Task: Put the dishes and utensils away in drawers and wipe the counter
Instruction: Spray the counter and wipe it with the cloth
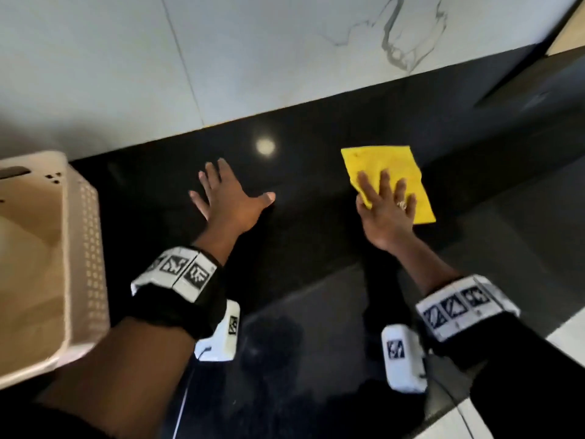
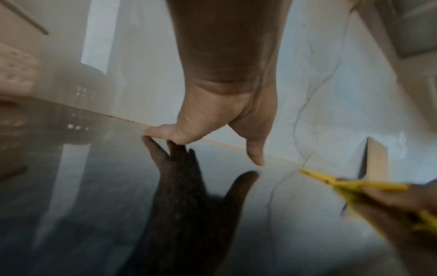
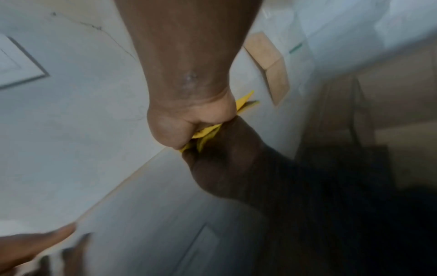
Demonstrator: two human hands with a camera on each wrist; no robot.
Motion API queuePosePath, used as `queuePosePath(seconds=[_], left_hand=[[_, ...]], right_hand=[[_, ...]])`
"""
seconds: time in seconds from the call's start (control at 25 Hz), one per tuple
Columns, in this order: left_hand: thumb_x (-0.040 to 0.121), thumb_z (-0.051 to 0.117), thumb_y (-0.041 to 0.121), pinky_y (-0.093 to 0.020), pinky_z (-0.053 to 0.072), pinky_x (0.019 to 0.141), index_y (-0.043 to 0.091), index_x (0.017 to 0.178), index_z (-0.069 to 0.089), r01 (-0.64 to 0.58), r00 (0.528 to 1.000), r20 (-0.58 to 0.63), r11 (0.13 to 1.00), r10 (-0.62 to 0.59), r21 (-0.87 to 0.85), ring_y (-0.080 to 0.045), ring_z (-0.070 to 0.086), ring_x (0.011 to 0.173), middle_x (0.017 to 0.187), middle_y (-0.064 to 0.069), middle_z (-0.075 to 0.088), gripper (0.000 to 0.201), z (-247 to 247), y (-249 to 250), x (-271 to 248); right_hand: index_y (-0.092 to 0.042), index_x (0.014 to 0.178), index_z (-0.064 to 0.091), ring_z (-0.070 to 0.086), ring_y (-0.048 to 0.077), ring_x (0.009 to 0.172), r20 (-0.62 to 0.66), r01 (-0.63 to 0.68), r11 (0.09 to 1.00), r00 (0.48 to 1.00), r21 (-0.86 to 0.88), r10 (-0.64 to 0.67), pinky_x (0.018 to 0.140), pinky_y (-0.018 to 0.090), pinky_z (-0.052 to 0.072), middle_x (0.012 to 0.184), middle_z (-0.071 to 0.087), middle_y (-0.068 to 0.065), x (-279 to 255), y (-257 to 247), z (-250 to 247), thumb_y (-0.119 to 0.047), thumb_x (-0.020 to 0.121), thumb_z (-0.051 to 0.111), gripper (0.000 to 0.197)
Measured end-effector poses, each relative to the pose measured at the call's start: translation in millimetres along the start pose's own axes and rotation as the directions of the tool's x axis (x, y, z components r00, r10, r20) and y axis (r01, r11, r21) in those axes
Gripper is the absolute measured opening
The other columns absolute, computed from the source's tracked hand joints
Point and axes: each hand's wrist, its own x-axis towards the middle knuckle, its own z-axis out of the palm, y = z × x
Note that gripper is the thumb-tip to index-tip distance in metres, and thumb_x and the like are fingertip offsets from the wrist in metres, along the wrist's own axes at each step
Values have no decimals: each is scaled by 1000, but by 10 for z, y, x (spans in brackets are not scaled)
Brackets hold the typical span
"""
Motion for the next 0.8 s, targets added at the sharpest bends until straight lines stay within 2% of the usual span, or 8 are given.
queuePosePath(seconds=[0.16, 0.24, 0.4, 0.48, 0.56, 0.68, 0.72, 0.8], left_hand=[[90, 63, 44, -46, -1, 122, 17, 153, 25, -25, 978, -206, 961, -34, -275, -23, 2, 151, 162, -6, 17, 79, -194, -395, -417], [91, 62, 43, -47, 9, 122, 17, 152, 29, -24, 971, -231, 944, -56, -329, -27, 10, 150, 160, -10, 22, 74, -334, -469, -591], [91, 63, 40, -48, 19, 119, 15, 146, 41, -175, 965, -243, 924, 93, -340, -27, 22, 147, 153, -9, 37, 64, -501, -418, -727], [91, 64, 39, -39, 23, 118, 18, 141, 47, -222, 971, -157, 916, 178, -333, -24, 30, 143, 149, -5, 41, 58, -498, -347, -822], [89, 67, 38, -23, 26, 108, 21, 138, 51, -261, 961, 14, 917, 278, -303, -18, 35, 140, 149, -2, 42, 54, -432, -298, -1007], [87, 69, 42, -22, 17, 112, 26, 137, 53, -334, 882, 269, 915, 388, -226, -11, 21, 147, 155, 2, 35, 54, -268, -332, -1239], [87, 69, 44, -25, 19, 116, 27, 136, 53, -339, 874, 284, 913, 395, -227, -11, 22, 147, 154, 2, 37, 54, -223, -345, -1270], [88, 67, 44, -26, 29, 111, 23, 134, 55, -341, 887, 226, 902, 402, -266, -13, 35, 140, 147, 0, 46, 52, -158, -348, -1284]], right_hand=[[-36, 156, 1, -20, 43, 146, 2, 62, 998, 998, 25, -62, 116, 60, -10, 162, -17, 9, -822, -1118, 490, -43, 102, 29, 61], [-36, 156, 5, -21, 43, 145, 73, 288, 957, 954, 32, -290, 115, 60, -13, 162, -18, 9, -1369, -1569, 666, -43, 102, 31, 60], [-41, 154, 17, -2, 29, 151, 142, 754, 656, 653, -33, -744, 120, 49, -3, 165, 3, -5, -1976, -972, 703, -49, 100, 19, 55], [-45, 151, 11, 1, 22, 151, 75, 675, 736, 737, -51, -671, 120, 45, 0, 163, 4, -12, -1703, -275, 498, -53, 97, 15, 55], [-45, 148, 14, 4, 22, 152, -31, 307, 949, 952, 64, -306, 120, 44, 3, 163, 8, -9, -1374, 365, 188, -51, 100, 21, 48], [-38, 153, 21, 1, 33, 151, -112, -117, 977, 984, 179, 138, 119, 54, 4, 165, 5, 0, -1380, 540, 190, -43, 104, 26, 49], [-36, 154, 19, 2, 39, 149, -122, -112, 989, 985, 100, 124, 118, 58, 6, 165, 4, 4, -1547, 327, 354, -45, 103, 23, 52], [-33, 153, 26, 10, 46, 147, -147, 181, 984, 973, -1, -179, 115, 65, 13, 163, 12, 9, -2092, -188, 669, -49, 98, 21, 58]])
